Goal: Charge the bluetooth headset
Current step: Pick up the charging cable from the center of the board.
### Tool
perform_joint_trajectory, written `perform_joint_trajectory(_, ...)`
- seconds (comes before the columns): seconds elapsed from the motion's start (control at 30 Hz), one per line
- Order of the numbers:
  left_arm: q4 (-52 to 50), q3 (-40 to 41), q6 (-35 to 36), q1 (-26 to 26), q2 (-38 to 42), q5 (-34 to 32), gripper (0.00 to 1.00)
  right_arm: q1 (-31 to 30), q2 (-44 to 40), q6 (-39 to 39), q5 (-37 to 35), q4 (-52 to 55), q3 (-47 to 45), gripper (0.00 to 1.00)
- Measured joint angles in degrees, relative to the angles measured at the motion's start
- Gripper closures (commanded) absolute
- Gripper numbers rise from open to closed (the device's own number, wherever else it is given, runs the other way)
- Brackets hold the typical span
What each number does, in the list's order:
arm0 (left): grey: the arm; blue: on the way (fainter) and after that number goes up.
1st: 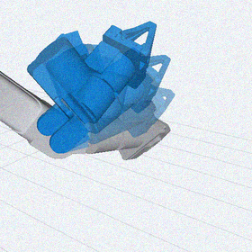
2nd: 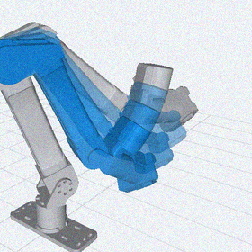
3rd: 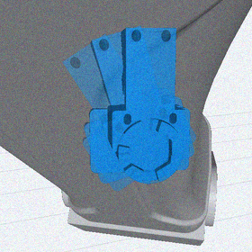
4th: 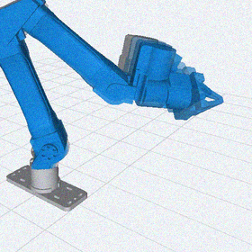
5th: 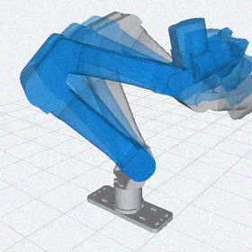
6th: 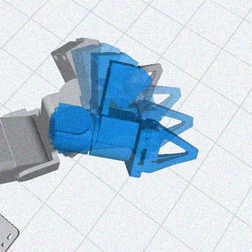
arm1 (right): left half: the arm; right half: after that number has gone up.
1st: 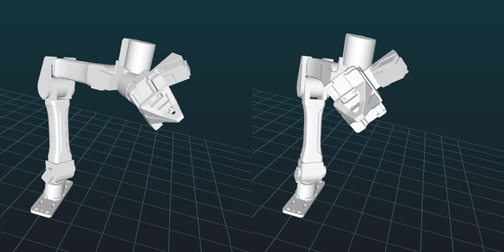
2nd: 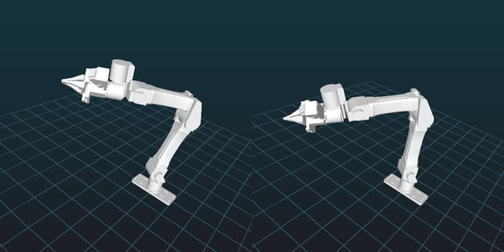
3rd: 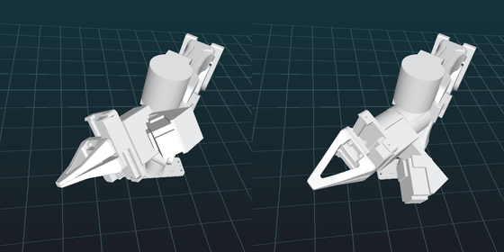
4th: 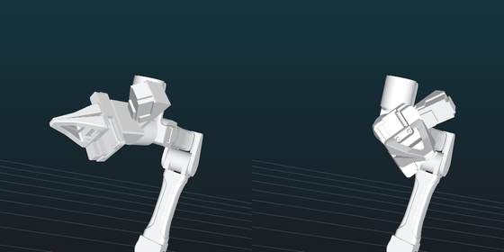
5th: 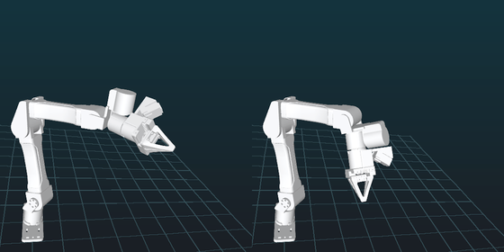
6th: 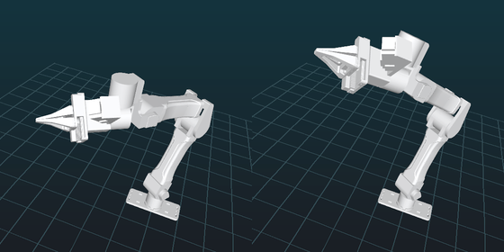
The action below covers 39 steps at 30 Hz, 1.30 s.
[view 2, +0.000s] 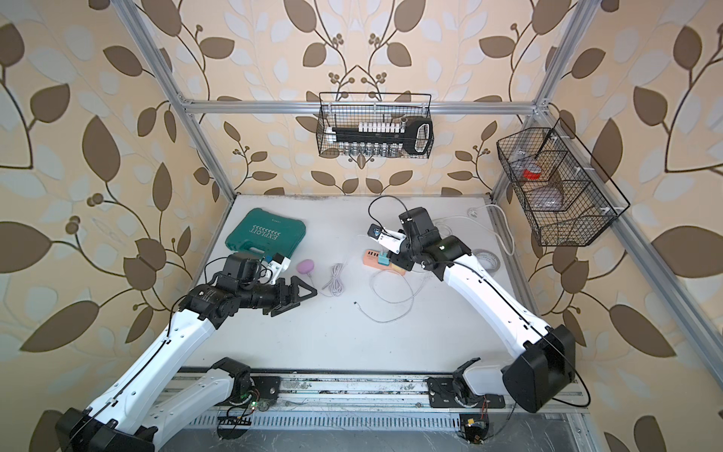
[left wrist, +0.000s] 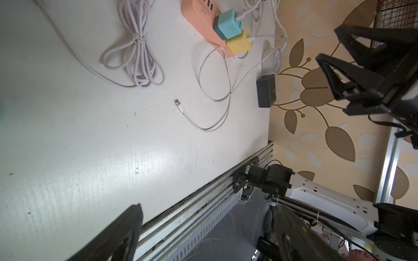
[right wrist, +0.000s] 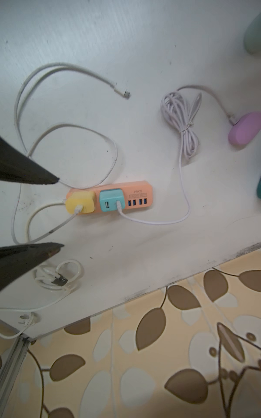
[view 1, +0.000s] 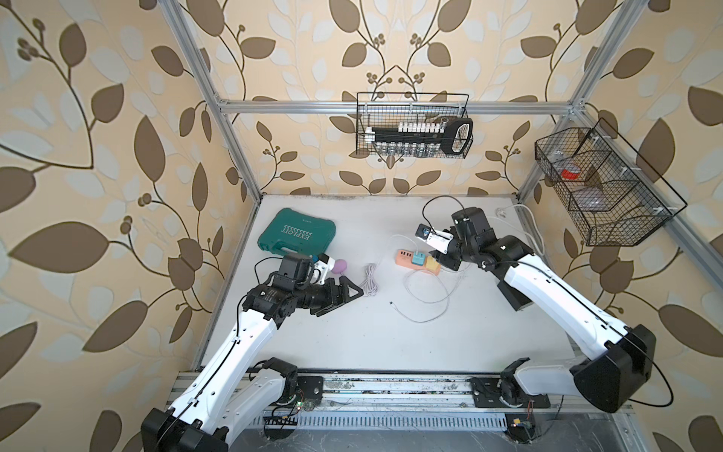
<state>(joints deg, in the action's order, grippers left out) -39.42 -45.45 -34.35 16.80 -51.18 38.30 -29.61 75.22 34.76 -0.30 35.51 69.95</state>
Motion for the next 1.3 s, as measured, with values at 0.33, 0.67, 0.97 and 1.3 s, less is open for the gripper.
perform_joint_trajectory(0.33,-1.5,1.0,-2.4,0.0,2.8,-5.4,0.07,-13.7,-5.0,-24.0,-0.8,-7.7,-15.0,0.64)
perform_joint_trajectory(0.67,-2.4,2.6,-5.3,0.0,3.8,-8.5,0.08,-25.2,10.4,-37.2,-9.7,-13.1,-19.1,0.68)
perform_joint_trajectory(0.97,-2.4,4.7,-6.6,0.0,4.4,-8.9,0.07,-26.6,20.0,-42.2,-13.8,-16.1,-18.8,0.66)
perform_joint_trajectory(1.3,-2.3,5.2,-6.8,0.0,4.4,-8.9,0.08,-26.6,24.6,-44.2,-14.1,-16.8,-15.6,0.85)
